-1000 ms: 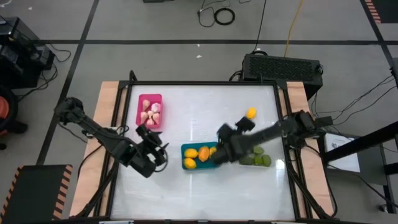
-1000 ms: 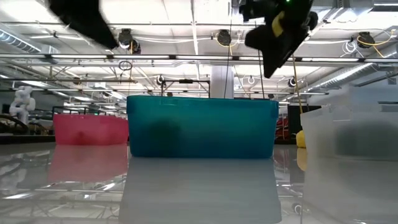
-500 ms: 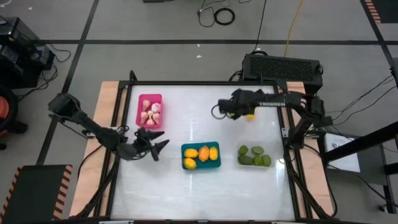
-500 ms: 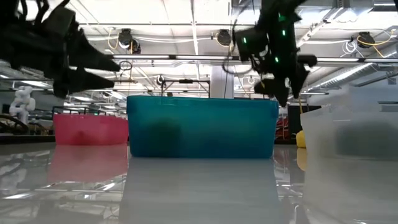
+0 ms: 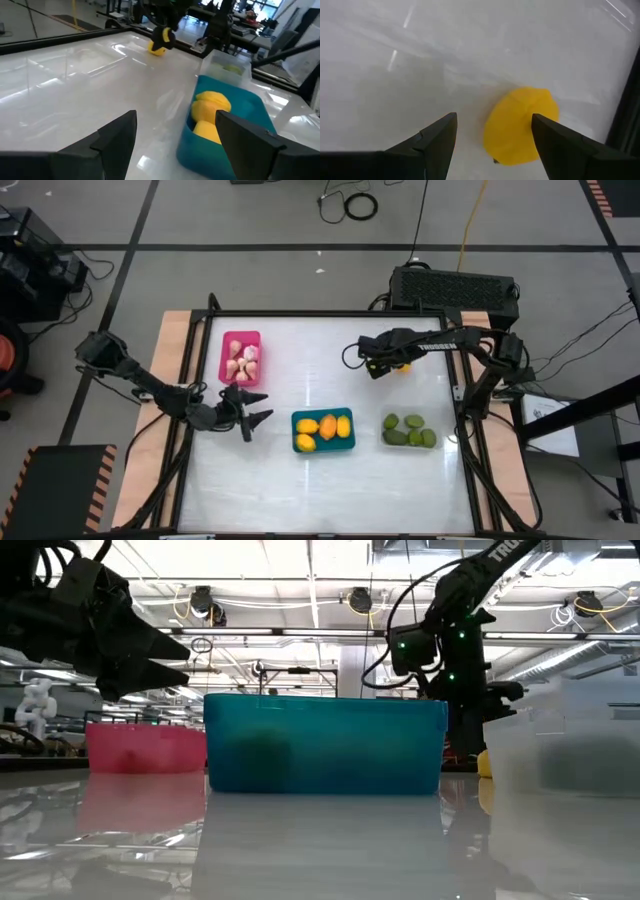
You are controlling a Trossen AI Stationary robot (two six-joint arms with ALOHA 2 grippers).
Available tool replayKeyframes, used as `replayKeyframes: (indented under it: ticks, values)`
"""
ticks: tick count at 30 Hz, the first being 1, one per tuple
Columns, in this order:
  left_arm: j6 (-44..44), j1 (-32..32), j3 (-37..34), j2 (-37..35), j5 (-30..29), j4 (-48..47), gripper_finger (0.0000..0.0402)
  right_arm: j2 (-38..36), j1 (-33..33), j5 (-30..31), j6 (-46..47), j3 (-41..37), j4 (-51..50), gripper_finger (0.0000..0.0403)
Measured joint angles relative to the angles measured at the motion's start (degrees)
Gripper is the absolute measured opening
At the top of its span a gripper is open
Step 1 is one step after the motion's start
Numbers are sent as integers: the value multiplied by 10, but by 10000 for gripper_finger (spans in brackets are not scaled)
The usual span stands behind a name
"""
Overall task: Sort produce into baskets
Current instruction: Put the yellow lemon into the blue bin
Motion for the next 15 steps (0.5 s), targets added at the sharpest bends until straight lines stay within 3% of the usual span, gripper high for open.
replayKeyframes:
  ticks: [6,15]
  values:
    - [5,3,0,0,12,-1,274,0,-1,6,-2,4,18,249]
    - [4,3,0,0,12,-1,274,0,-8,43,106,-6,-33,249]
